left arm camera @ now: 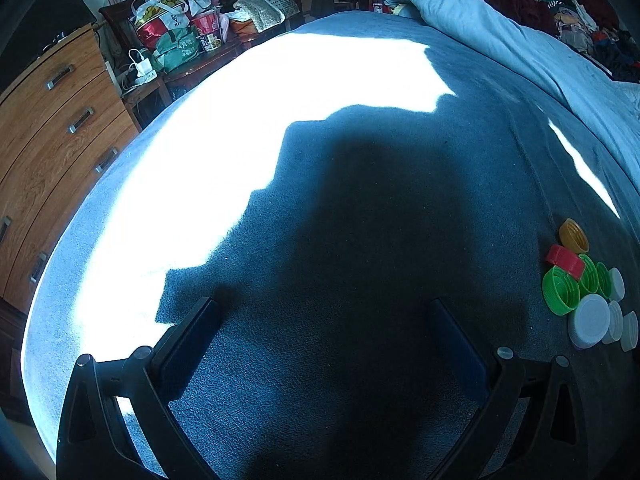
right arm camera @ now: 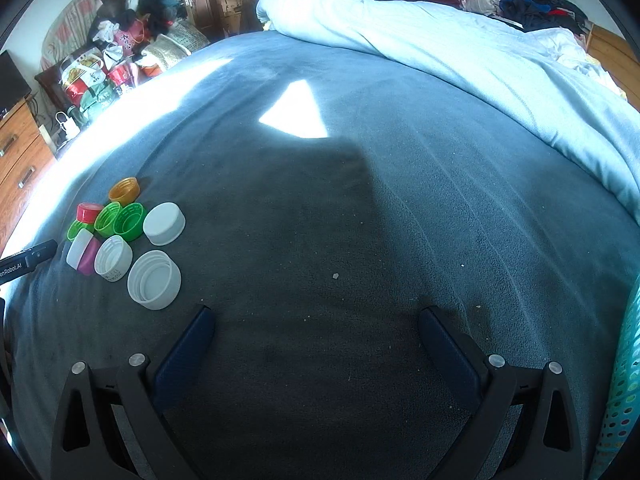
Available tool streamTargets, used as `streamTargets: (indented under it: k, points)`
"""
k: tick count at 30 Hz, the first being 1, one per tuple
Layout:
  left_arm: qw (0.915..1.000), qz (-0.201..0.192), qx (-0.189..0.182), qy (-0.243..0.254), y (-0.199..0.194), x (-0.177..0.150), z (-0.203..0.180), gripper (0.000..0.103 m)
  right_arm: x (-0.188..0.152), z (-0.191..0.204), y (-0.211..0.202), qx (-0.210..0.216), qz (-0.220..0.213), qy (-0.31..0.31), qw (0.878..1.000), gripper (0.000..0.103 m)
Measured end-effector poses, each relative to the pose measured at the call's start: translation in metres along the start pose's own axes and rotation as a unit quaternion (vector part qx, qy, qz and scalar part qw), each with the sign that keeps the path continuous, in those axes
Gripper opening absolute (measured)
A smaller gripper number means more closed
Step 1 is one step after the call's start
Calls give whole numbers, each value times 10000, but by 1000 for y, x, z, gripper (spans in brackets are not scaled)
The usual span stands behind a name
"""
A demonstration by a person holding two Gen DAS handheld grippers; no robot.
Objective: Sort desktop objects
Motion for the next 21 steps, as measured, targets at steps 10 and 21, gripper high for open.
streamTargets:
  k: [10,21]
  points:
    - [10000,1,-3,0,0,0,1,102,0,0,0,-1,-2,-1,10000,103]
    - [10000,3,-4,1,1,0,2,102,0,0,0,-1,-3,-1,10000,103]
Point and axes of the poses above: each gripper's, at about its wrist camera, not at the fingertips, and y roughly the way its jaws point, z to its left, x to its top, the point moved 3 cm from there along y, roughly the way its jaws point, and after that the axes turned 11 degrees about z, right-handed, at the moved point
